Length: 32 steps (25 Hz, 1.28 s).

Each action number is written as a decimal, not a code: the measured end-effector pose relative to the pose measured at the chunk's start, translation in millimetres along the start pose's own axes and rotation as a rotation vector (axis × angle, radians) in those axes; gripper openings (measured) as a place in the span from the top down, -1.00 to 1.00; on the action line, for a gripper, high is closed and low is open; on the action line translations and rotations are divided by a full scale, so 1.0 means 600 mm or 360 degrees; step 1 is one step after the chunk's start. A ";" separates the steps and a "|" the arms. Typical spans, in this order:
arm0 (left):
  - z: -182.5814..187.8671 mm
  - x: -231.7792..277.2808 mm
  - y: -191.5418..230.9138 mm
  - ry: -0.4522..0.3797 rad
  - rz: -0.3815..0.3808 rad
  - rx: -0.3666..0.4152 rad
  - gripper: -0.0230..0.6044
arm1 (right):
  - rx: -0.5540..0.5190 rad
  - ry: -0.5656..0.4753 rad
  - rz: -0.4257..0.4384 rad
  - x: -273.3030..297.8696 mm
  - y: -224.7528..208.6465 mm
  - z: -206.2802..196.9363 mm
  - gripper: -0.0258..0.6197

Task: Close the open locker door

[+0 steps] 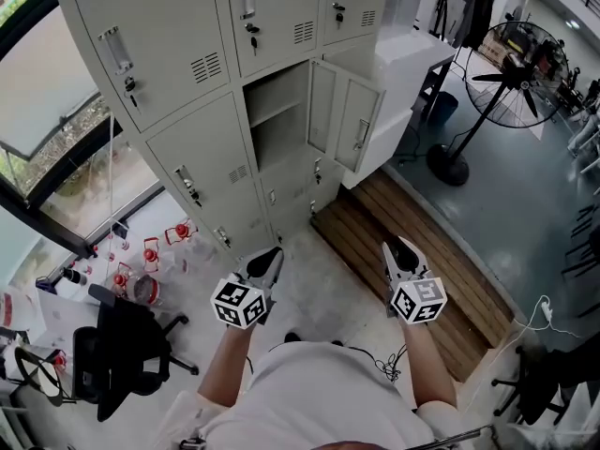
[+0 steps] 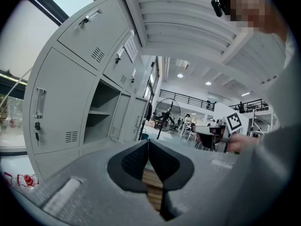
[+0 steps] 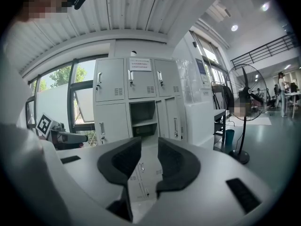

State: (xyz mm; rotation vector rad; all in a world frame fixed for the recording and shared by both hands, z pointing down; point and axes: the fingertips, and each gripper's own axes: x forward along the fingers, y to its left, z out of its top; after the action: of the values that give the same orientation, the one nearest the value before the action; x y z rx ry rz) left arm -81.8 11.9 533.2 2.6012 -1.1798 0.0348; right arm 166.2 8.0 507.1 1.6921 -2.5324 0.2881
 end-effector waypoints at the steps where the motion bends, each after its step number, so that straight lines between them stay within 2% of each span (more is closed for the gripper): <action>1: 0.000 -0.002 0.005 0.0001 -0.0005 0.0000 0.88 | 0.0000 -0.0001 -0.0006 0.003 0.004 0.000 0.62; 12: -0.003 -0.019 0.054 0.0032 -0.0069 -0.0001 0.88 | 0.0016 -0.0014 -0.0085 0.023 0.036 0.001 0.60; 20: -0.002 -0.014 0.079 0.0035 -0.0064 -0.0016 0.88 | 0.0023 0.0001 -0.0091 0.044 0.041 -0.002 0.60; 32: 0.012 0.071 0.092 0.0046 -0.0034 -0.0017 0.88 | 0.0045 0.0033 -0.0027 0.124 -0.025 0.000 0.60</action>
State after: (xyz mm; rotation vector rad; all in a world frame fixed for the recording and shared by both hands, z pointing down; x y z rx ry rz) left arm -95.0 -55.4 545.9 2.5948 -1.1386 0.0614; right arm 151.0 -65.2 521.3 1.7108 -2.5097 0.3395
